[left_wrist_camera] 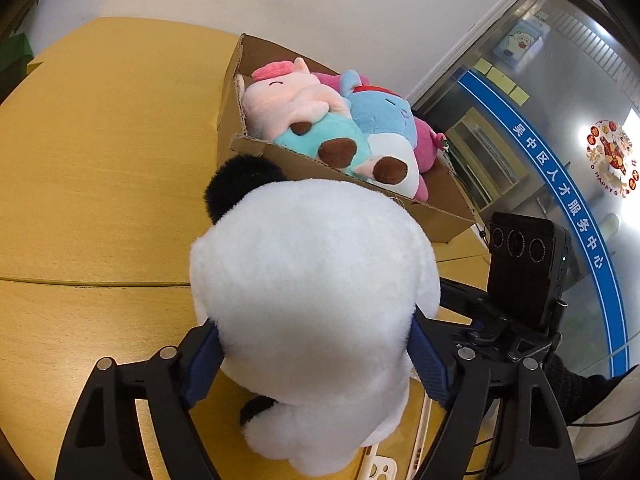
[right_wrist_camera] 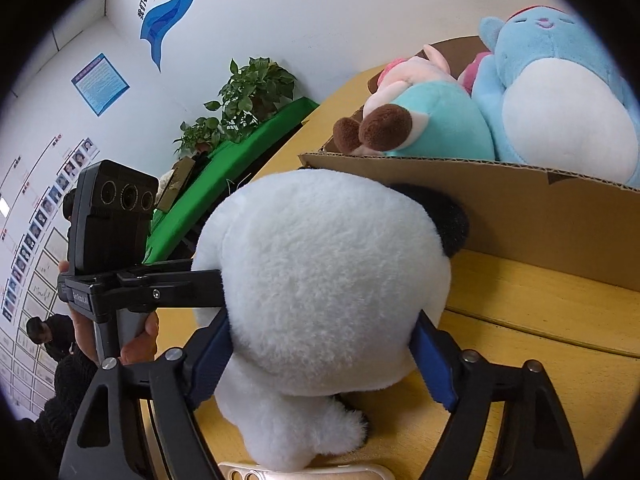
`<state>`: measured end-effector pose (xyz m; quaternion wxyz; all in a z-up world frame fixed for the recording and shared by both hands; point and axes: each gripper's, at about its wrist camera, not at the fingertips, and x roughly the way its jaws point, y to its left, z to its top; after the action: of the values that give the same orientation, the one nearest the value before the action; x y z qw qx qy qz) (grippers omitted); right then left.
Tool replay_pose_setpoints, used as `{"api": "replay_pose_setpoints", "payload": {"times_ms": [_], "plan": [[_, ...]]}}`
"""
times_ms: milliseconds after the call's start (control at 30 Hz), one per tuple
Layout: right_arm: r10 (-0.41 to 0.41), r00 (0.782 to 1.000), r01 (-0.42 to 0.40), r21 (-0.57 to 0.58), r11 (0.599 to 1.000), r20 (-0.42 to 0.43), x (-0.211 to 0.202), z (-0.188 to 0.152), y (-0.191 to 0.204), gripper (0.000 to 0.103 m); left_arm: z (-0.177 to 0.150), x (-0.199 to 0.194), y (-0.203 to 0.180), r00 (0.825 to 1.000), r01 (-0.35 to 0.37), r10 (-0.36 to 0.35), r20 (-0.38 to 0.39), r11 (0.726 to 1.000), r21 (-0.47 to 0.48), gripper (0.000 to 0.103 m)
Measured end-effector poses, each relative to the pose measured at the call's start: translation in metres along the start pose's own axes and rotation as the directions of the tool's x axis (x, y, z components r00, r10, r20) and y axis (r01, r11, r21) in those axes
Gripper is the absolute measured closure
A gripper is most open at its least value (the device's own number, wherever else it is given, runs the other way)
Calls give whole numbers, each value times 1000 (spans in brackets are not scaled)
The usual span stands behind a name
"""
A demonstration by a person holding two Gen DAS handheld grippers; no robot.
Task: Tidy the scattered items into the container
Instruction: 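Close both tools on the white panda plush from either side, then lift the white panda plush with both tools and lower it into the box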
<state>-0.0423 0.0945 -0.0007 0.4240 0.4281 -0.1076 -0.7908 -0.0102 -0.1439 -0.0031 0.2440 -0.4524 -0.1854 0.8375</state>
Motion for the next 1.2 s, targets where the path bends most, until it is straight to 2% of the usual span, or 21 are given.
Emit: {"api": "replay_pose_setpoints", "payload": {"times_ms": [233, 400, 567, 667, 800, 900, 1033, 1200], "plan": [[22, 999, -22, 7, 1000, 41, -18, 0, 0, 33, 5, -9, -29, 1000, -4, 3, 27, 999, 33, 23], [10, 986, 0, -64, 998, 168, -76, 17, 12, 33, 34, -29, -90, 993, 23, -38, 114, 991, 128, 23], [-39, 952, 81, -128, 988, 303, -149, 48, 10, 33, 81, -23, -155, 982, 51, -94, 166, 968, 245, 23], [-79, 922, 149, -158, 976, 378, -192, 64, 0, 33, 106, -12, -197, 975, 76, -134, 176, 951, 300, 23], [-138, 882, 244, -187, 952, 450, -241, 88, -12, 33, 134, 0, -244, 959, 136, -207, 192, 934, 329, 23], [-171, 855, 301, -200, 932, 490, -263, 109, -19, 33, 151, 14, -274, 951, 165, -236, 200, 934, 317, 23], [-223, 830, 362, -189, 913, 512, -276, 132, -43, 33, 176, 45, -287, 950, 175, -239, 201, 940, 291, 23], [-257, 827, 370, -141, 918, 500, -276, 148, -88, 33, 195, 90, -279, 956, 191, -237, 172, 950, 245, 23]]}}
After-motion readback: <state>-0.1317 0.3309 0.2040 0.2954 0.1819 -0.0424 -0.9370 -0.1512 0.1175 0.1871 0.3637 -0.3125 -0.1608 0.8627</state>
